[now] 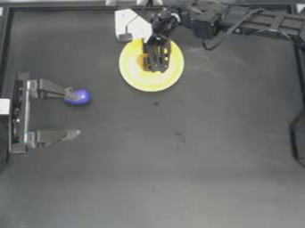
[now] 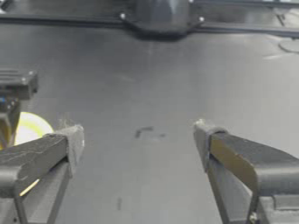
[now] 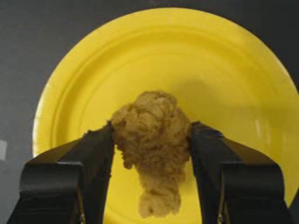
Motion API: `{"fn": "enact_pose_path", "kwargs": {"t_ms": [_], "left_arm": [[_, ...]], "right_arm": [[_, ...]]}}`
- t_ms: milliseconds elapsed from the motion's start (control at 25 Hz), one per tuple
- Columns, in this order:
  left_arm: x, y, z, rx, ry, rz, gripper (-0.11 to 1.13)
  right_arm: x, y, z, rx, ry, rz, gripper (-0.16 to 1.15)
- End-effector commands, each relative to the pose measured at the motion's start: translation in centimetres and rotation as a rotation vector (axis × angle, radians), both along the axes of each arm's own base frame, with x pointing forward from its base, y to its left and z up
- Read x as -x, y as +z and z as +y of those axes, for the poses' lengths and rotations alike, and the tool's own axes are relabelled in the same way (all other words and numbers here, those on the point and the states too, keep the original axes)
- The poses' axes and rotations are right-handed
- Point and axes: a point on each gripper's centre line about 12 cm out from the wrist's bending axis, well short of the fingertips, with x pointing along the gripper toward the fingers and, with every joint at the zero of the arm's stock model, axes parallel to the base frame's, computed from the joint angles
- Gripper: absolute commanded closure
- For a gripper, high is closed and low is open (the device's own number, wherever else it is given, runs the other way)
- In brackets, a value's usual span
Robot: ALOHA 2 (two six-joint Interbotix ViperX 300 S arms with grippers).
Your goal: Put brown chicken wing on plate
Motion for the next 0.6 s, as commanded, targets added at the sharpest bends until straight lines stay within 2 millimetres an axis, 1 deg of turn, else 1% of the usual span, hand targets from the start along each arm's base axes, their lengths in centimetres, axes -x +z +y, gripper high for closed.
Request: {"fn": "enact_pose_path", "kwargs": {"t_ms": [40, 80, 160, 320, 400, 520, 600], "left_arm": [[-0.32, 0.52, 0.08, 0.000, 0.002, -0.012, -0.01], [-0.30, 0.46, 0.08, 0.000, 0.002, -0.011, -0.01], [-0.30, 0.46, 0.08, 0.000, 0.002, -0.011, -0.01], [-0.28, 0.40, 0.11, 0.002, 0.004, -0.009, -0.01], [-0.28, 0.40, 0.14, 0.002, 0.006, -0.009, -0.01], [-0.27, 0.40, 0.18, 0.003, 0.008, -0.010, -0.01], [-0.27, 0.40, 0.18, 0.002, 0.007, -0.009, -0.01]], "right_arm": [[-0.38, 2.07, -0.50, 0.022, -0.003, -0.037, 0.64], [-0.36, 2.06, -0.48, 0.020, -0.004, -0.036, 0.59], [-0.26, 1.98, -0.63, 0.012, -0.013, -0.035, 0.43], [-0.23, 1.83, -0.69, 0.008, -0.017, -0.034, 0.04], [-0.29, 1.77, -0.71, 0.007, -0.015, -0.033, -0.09], [-0.30, 1.85, -0.70, -0.006, -0.016, -0.028, -0.02], [-0.35, 2.19, -0.55, -0.033, -0.017, -0.026, -0.02]]}}
